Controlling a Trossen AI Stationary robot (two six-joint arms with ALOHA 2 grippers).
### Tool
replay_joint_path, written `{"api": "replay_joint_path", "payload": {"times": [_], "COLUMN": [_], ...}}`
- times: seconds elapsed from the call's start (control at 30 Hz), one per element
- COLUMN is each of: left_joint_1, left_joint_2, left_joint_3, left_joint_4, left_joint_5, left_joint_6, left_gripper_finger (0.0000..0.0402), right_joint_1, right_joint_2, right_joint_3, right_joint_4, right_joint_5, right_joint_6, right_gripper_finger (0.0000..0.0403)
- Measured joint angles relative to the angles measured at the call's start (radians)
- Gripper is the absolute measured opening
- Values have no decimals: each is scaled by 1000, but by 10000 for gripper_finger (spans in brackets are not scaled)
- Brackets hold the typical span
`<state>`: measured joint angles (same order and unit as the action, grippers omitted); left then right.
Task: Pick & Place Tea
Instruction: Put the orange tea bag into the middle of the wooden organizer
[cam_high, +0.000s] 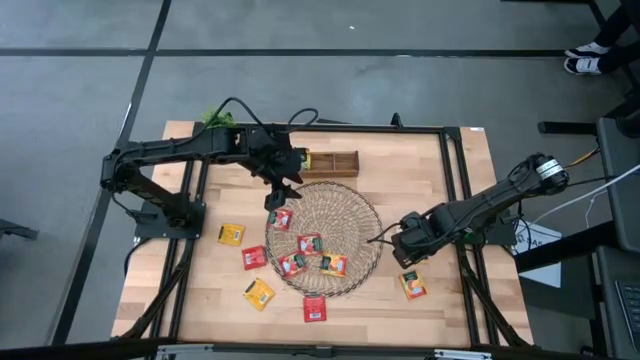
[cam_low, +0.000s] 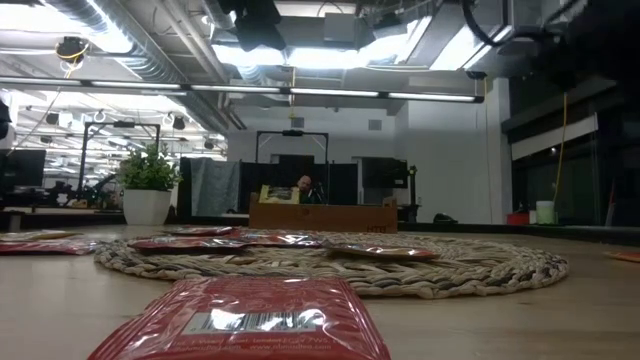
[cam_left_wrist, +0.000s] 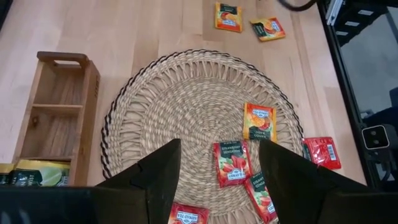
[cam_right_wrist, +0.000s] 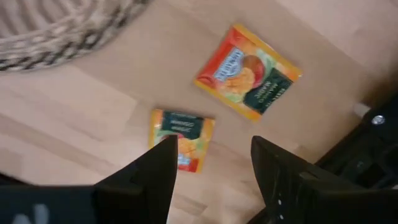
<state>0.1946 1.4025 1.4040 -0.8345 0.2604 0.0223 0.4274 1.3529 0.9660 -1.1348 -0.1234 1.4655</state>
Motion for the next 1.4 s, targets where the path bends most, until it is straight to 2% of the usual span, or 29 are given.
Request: {"api": "replay_joint_path", "payload": {"times": [0.27, 0.67, 0.97, 1.17, 1.3, 1.4], "left_joint_1": [0, 1, 32, 39, 39, 39], "left_joint_2": [0, 0, 0, 0, 0, 0], "left_joint_3": [0, 0, 1, 1, 1, 1], "left_joint_4": [0, 8, 9, 11, 16, 31], "left_joint_5": [-20, -127, -129, -128, -128, -129], "left_joint_6": [0, -9, -35, -39, -38, -37], "left_gripper_finger": [212, 210, 210, 210, 210, 210], "right_joint_1": [0, -1, -25, -41, -41, -41], "right_joint_2": [-16, -16, -16, -20, -21, -20], "right_joint_3": [-154, -274, -386, -438, -441, -443], "right_joint_4": [199, 231, 411, 444, 439, 428], "right_joint_5": [-5, -26, 4, 0, 1, 2], "right_joint_6": [1, 23, 23, 22, 10, 7], "right_gripper_finger": [204, 204, 204, 204, 175, 116]}}
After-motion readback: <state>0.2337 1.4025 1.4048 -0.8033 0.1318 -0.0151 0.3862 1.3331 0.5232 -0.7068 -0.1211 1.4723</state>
